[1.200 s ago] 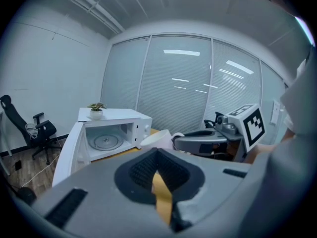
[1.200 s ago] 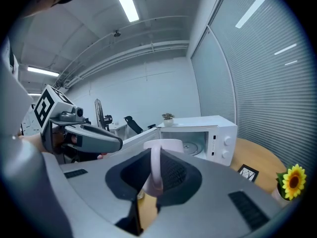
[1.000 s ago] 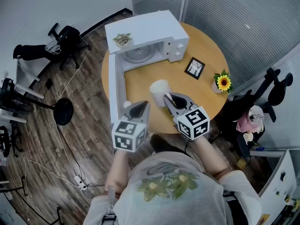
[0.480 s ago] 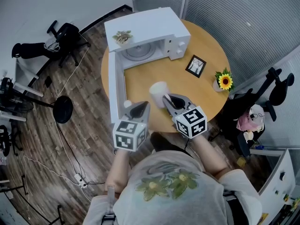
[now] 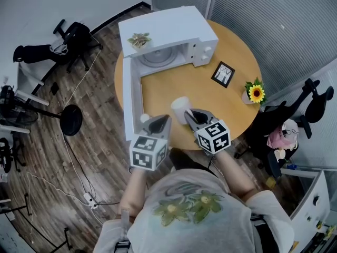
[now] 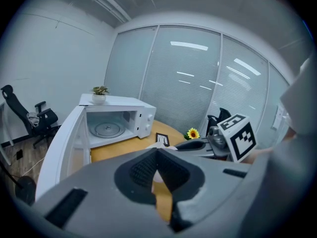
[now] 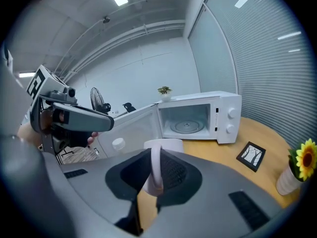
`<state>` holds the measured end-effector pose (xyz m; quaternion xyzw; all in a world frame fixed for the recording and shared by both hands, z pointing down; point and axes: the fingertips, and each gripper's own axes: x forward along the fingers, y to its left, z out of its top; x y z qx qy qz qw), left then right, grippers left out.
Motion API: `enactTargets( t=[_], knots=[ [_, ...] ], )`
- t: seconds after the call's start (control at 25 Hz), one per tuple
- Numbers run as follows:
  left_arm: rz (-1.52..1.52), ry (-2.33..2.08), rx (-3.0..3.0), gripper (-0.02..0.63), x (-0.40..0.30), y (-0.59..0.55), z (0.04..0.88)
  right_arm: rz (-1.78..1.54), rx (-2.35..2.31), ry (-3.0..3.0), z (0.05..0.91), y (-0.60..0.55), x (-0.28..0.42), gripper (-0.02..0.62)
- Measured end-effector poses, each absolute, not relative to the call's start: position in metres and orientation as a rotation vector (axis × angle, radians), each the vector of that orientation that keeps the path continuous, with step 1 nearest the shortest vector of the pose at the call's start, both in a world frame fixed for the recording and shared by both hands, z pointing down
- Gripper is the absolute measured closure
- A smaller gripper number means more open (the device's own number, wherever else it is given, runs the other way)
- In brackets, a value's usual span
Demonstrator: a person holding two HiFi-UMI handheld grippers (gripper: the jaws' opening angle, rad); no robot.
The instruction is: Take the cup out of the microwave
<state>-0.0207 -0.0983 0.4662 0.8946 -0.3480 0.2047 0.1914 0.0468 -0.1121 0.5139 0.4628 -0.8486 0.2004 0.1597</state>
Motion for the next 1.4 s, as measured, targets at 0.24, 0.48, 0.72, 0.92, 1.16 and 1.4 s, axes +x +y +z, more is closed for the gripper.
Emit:
enactTargets(
  t=[0.24,0.48,0.72,0.92,1.16,1.4],
  knots=[
    [0.593,-0.967,2.487,0.603,-0.021,-0.1,0.475,0.612,1.314,-2.371,0.541,-0.114,0.05,0.541],
    [0.617,-0.95,2.463,0.603,-0.019,-0.099,0.485,0.658,1.293,-2.321,0.569,-0.114,0.051,0.541],
    [0.65,-0.91,2.438,0.603,-0.011,-0.09,0.502,0.677,1.278,-2.275,0.59,-0.113,0.053,0.541],
    [0.69,-0.883,2.403,0.603,-0.006,-0.084,0.521,0.692,1.281,-2.244,0.606,-0.113,0.055,0.541],
    [0.733,-0.841,2.37,0.603,-0.001,-0.076,0.541,0.697,1.295,-2.215,0.621,-0.113,0.058,0.54],
    [0.764,-0.814,2.347,0.603,0.003,-0.071,0.557,0.652,1.344,-2.216,0.634,-0.117,0.061,0.54]
  ],
)
